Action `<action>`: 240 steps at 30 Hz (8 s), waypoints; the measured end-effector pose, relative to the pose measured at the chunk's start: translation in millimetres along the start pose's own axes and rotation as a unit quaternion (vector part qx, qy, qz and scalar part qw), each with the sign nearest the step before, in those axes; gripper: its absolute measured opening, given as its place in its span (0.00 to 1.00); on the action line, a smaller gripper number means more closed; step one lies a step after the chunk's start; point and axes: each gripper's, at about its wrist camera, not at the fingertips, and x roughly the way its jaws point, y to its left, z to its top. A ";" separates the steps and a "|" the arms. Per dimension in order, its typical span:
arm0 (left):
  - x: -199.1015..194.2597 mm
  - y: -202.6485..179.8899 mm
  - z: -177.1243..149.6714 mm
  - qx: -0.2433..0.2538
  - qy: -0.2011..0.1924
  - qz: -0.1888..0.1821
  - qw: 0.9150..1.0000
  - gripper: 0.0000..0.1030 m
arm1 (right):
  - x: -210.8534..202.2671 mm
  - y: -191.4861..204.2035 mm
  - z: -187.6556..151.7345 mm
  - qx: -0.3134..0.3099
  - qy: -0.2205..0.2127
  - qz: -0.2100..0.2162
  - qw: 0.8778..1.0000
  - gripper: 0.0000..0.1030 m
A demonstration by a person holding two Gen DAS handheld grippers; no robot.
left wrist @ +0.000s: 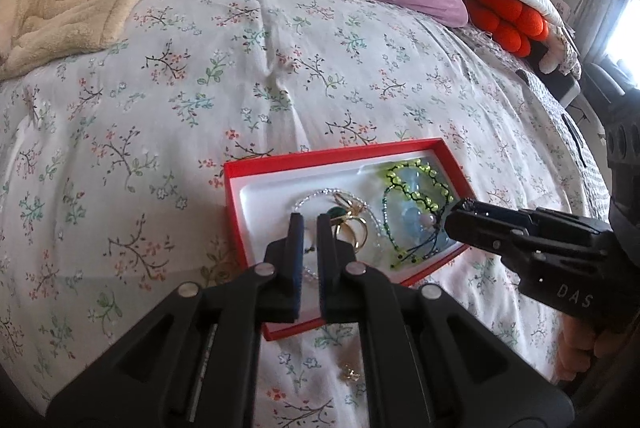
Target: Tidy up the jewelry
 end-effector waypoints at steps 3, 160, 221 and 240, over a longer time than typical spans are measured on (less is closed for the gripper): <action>-0.4 -0.2 -0.1 0.000 -0.001 0.004 1.000 0.15 | 0.8 -1.0 0.3 0.000 0.000 -0.002 1.000 0.24; -25.6 27.4 -72.2 -0.052 0.114 0.028 0.992 0.11 | 59.8 55.6 -48.1 -0.038 0.095 -0.059 0.993 0.12; -10.9 -23.3 -5.6 -0.013 -0.004 -0.016 1.000 0.11 | -22.3 -4.2 -3.5 0.034 0.009 -0.005 0.999 0.12; -20.6 -23.4 -11.9 0.023 -0.007 0.044 0.999 0.46 | 1.1 11.7 5.2 0.019 0.014 0.015 1.000 0.12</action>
